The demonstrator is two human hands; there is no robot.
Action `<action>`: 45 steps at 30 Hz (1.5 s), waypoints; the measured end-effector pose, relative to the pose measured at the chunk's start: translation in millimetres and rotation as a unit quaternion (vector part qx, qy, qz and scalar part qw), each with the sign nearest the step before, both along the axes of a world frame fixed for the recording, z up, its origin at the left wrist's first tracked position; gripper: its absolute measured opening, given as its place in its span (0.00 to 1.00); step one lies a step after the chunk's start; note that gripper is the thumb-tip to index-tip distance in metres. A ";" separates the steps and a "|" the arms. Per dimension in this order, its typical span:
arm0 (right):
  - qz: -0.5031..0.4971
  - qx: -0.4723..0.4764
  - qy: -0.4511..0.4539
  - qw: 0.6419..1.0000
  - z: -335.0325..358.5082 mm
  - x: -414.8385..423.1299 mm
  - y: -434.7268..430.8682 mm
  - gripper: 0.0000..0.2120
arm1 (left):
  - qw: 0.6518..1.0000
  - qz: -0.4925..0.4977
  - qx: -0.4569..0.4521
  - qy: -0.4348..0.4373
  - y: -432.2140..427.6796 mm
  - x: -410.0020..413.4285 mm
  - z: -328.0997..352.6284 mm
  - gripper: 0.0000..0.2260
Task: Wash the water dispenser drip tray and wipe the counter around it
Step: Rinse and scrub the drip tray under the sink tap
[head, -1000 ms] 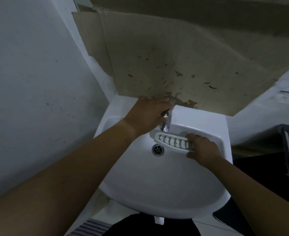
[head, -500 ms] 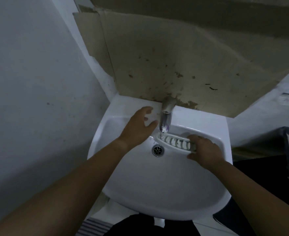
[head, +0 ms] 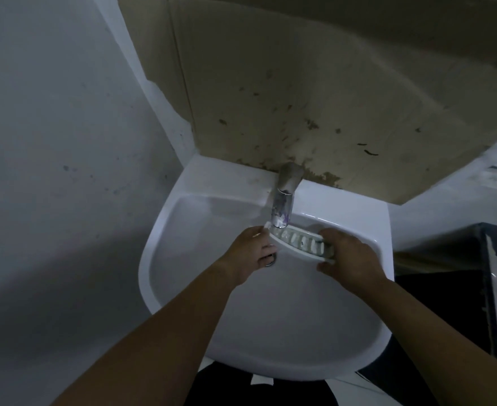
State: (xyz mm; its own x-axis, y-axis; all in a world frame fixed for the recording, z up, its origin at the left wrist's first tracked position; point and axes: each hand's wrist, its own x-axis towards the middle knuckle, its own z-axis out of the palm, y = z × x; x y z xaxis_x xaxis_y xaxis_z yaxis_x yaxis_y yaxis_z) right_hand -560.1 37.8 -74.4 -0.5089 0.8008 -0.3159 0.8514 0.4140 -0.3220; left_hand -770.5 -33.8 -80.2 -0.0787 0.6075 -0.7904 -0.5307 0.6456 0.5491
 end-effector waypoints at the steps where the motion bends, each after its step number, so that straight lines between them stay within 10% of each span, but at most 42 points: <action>1: 0.009 0.015 -0.004 1.000 0.3 -0.8 -0.1 0.29 | 1.000 0.007 0.002 0.008 -0.2 2.4 -1.5 0.06; 23: 0.195 0.011 0.018 0.981 -8.9 -67.1 -2.2 0.32 | 0.997 -0.024 0.000 0.069 -0.6 2.9 -8.1 0.12; 45: 0.114 -0.023 0.114 0.987 -9.4 -77.4 -14.1 0.26 | 0.992 -0.006 -0.013 0.123 -5.9 -19.4 -17.4 0.12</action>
State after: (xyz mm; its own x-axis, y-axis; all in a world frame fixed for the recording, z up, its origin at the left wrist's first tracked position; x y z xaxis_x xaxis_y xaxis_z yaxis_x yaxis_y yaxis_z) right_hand -637.4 23.6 -83.7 -0.7361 0.6447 -0.2063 0.6414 0.5668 -0.5171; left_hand -789.9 -39.7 -97.6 -0.2652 0.5888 -0.7635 -0.3746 0.6667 0.6443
